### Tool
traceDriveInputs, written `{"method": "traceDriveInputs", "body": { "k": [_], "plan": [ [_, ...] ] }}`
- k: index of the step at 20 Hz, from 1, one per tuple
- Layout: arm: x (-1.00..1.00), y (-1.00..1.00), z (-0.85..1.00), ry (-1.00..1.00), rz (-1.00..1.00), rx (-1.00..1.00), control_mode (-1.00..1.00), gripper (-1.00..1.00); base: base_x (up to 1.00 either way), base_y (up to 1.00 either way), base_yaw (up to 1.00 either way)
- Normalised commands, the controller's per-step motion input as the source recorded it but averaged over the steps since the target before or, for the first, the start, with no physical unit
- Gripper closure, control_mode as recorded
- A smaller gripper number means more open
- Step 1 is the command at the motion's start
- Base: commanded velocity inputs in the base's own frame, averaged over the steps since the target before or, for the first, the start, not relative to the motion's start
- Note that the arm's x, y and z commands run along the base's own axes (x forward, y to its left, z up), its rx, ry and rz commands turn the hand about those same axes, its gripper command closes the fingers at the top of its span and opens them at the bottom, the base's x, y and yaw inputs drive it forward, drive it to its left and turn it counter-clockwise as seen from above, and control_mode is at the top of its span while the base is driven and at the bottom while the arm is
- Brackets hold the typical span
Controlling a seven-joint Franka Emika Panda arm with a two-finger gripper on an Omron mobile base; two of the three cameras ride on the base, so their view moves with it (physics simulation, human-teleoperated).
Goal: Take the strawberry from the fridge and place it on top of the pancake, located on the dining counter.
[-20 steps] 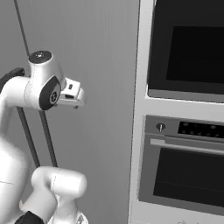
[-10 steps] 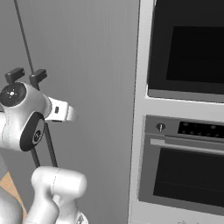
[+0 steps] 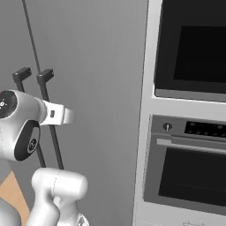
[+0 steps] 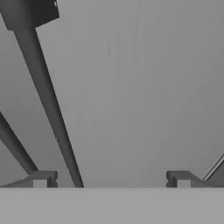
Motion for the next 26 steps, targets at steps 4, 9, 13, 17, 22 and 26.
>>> {"method": "traceDriveInputs", "body": {
  "k": [4,9,13,17,22,26],
  "plan": [
    [0.0,0.0,0.0,0.0,0.0,0.0,1.0,-1.0,-0.51,0.09,0.0],
    [0.0,0.0,0.0,0.0,0.0,0.0,1.0,-1.0,-0.92,0.04,0.0],
    [0.0,0.0,0.0,0.0,0.0,0.0,1.0,-1.0,-0.58,0.18,0.0],
    [0.0,0.0,0.0,0.0,0.0,0.0,1.0,-1.0,-0.26,0.44,0.0],
    [0.0,0.0,0.0,0.0,0.0,0.0,1.0,-1.0,-0.23,0.31,0.0],
    [0.0,0.0,0.0,0.0,0.0,0.0,1.0,-1.0,-0.72,-0.03,0.0]
  ]
}}
